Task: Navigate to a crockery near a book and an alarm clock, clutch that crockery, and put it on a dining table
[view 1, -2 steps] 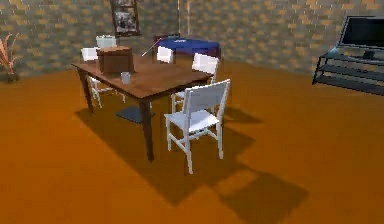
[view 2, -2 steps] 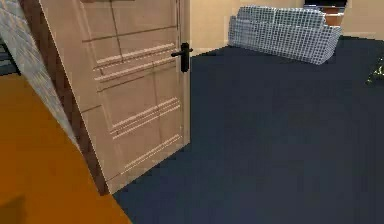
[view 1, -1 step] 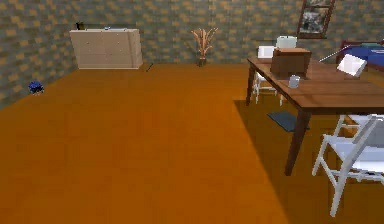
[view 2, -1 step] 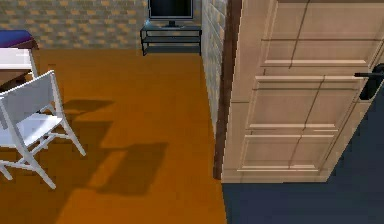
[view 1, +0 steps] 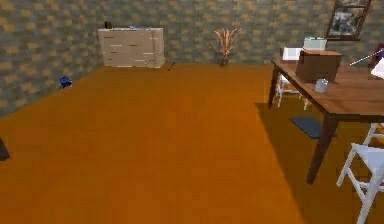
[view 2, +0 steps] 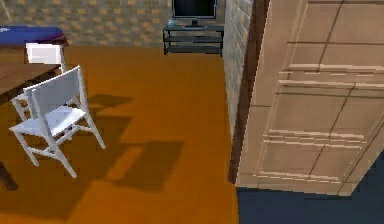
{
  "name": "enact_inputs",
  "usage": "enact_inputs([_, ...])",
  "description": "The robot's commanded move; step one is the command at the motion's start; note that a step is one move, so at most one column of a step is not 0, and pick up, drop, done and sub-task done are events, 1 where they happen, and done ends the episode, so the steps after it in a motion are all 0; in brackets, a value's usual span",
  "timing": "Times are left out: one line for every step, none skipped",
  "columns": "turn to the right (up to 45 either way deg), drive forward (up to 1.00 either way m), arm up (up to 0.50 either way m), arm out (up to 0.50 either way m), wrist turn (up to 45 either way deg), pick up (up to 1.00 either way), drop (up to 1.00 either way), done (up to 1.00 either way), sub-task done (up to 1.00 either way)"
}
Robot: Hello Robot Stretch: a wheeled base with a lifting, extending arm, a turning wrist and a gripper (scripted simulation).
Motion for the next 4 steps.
enact_inputs([0.0, 1.00, 0.00, 0.00, 0.0, 0.00, 0.00, 0.00, 0.00])
enact_inputs([-3.0, 0.00, 0.00, 0.00, 0.0, 0.00, 0.00, 0.00, 0.00])
enact_inputs([0.0, 1.00, 0.00, 0.00, 0.0, 0.00, 0.00, 0.00, 0.00])
enact_inputs([0.0, 1.00, 0.00, 0.00, 0.0, 0.00, 0.00, 0.00, 0.00])
